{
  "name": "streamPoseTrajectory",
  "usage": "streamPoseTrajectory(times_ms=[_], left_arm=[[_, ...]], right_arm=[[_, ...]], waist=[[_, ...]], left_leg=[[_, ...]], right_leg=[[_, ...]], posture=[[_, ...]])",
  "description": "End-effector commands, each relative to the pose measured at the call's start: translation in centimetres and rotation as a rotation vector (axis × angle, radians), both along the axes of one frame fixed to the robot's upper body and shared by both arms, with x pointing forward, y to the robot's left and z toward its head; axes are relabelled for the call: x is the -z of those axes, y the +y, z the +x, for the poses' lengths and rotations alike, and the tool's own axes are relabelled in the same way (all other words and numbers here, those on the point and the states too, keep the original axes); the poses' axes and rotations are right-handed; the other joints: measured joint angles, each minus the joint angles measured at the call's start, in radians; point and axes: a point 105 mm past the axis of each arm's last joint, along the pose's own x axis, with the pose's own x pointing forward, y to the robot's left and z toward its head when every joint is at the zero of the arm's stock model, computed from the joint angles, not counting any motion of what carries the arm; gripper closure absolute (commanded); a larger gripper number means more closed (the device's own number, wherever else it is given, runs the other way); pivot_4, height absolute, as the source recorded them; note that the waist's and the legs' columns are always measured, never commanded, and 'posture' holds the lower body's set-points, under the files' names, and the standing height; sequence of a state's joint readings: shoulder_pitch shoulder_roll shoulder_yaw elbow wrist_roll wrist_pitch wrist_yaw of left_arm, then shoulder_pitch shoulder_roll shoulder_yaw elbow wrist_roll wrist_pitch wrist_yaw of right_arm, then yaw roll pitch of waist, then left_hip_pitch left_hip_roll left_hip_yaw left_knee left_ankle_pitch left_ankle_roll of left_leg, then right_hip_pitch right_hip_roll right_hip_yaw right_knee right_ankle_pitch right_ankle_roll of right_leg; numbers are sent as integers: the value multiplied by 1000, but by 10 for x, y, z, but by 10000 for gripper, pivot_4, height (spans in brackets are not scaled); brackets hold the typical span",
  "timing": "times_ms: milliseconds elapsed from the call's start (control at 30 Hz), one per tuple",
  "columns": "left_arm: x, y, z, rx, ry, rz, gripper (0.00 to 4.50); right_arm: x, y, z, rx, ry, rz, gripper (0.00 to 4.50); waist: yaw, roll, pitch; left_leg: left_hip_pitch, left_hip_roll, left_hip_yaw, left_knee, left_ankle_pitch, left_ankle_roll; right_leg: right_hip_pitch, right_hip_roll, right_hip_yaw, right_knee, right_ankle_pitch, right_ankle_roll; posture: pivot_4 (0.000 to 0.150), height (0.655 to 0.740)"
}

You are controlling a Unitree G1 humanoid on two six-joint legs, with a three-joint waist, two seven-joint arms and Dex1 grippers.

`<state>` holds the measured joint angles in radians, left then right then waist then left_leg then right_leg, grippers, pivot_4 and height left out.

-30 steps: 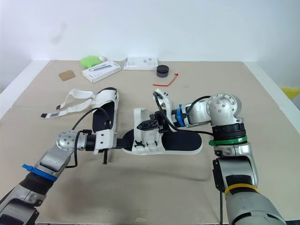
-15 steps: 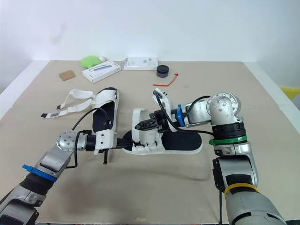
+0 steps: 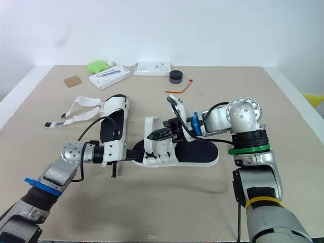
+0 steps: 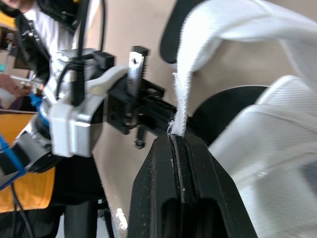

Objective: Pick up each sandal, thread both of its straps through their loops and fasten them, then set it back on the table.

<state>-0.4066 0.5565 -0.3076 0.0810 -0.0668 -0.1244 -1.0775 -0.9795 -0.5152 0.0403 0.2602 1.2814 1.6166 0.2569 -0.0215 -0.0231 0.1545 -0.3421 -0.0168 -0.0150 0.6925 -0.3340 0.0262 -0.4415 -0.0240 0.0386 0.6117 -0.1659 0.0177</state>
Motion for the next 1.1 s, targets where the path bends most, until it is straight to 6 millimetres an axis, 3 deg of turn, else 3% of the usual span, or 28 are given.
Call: streamPoseTrajectory(times_ms=[33, 433, 1100], left_arm=[[30, 9, -5, -30, 84, 93, 45000], [31, 10, -4, -30, 80, 101, 45000], [31, 11, -1, -44, 74, 102, 45000]], right_arm=[[-9, -1, 1, -1, -27, 17, 44048], [-17, 6, -10, -72, 2, 65, 44048], [7, -4, 6, 42, 34, -40, 44048]], waist=[[0, 0, 0], [0, 0, 0], [0, 0, 0]], left_leg=[[0, 0, 0, 0, 0, 0], [0, 0, 0, 0, 0, 0], [0, 0, 0, 0, 0, 0]], right_leg=[[0, 0, 0, 0, 0, 0], [0, 0, 0, 0, 0, 0], [0, 1, 0, 0, 0, 1]], posture=[[1500, 7400], [1500, 7400], [1500, 7400]])
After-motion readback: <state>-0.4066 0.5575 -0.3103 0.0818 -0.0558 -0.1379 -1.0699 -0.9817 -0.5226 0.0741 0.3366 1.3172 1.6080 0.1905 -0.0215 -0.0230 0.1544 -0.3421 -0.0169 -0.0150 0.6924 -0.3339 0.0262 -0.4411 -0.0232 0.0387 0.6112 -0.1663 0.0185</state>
